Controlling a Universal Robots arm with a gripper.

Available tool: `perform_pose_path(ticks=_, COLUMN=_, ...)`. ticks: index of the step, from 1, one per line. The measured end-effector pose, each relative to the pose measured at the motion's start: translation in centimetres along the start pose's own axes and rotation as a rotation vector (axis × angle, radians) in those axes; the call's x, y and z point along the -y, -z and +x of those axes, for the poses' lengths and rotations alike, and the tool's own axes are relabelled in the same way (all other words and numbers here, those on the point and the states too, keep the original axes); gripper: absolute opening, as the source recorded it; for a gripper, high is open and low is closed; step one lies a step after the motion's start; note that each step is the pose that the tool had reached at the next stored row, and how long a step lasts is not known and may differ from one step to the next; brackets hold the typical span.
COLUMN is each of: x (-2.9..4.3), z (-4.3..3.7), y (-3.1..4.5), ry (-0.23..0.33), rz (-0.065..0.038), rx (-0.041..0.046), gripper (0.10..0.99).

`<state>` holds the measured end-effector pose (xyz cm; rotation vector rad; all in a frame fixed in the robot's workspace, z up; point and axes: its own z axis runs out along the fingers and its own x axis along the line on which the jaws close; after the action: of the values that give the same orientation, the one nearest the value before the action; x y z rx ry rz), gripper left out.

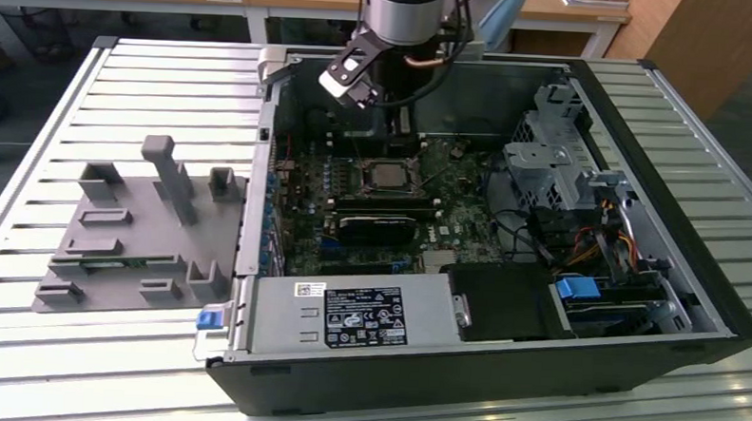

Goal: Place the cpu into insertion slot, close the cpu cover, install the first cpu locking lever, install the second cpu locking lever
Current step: 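Close the cpu cover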

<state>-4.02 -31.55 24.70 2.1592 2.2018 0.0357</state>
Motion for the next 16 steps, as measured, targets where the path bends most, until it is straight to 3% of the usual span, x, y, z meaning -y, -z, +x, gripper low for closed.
perform_pose_path(ticks=3, x=-0.03, z=-0.03, y=0.44, ry=0.000, rz=0.000, rx=-0.0025, gripper=0.118)
perform_pose_path(ticks=10, x=-0.01, z=-0.82, y=0.46, ry=-0.002, rz=0.000, rx=-0.0117, gripper=0.118)
perform_pose_path(ticks=16, x=-0.24, z=-0.93, y=0.51, ry=-0.003, rz=0.004, rx=-0.0275, gripper=0.118)
